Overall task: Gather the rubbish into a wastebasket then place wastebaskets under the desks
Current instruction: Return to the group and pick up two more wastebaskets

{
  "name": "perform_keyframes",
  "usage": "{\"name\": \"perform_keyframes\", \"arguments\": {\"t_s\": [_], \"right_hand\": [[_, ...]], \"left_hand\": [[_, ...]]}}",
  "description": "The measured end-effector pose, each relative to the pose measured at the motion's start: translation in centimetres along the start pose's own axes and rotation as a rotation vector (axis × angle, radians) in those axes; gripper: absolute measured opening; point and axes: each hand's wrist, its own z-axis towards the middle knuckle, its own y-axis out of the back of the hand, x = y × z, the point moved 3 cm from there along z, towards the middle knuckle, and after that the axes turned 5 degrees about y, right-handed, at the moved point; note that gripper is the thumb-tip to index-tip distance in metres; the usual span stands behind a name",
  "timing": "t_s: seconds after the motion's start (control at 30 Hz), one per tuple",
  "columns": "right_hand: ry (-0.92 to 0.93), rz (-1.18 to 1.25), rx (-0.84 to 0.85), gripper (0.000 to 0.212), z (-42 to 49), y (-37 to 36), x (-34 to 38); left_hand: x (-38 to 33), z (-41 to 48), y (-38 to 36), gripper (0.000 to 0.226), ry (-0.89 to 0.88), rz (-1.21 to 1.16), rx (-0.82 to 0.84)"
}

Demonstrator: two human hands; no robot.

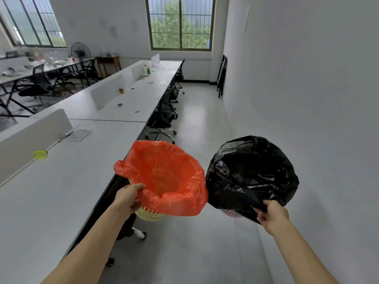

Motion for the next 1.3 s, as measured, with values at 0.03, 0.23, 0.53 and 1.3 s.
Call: {"name": "perform_keyframes", "arguments": {"t_s": [0.03, 0.23, 0.53, 1.3], "right_hand": [[-0.008, -0.008, 0.022, 0.023, 2.3, -1.9, 1.1], [-0.008, -0.038, 0.013, 0.024, 15.9, -12.2, 5.2], [0.006, -0.026, -0.075, 0.023, 32.9, -27.4, 13.8], [0.017, -0.09, 0.011, 0.03, 82.0, -65.7, 37.9]], "left_hand": [[-1.6, 2.1, -1.2, 0.024, -0.001, 0.0, -0.007], [-9.4, 15.6, -8.3, 0.029, -0.009, -0.017, -0.04], [-24.9, 35.2, -21.1, 0.027, 0.047, 0.0, 0.048], [-56.9, 75.1, -55.6, 0.03, 0.042, 0.012, -0.04]]}}
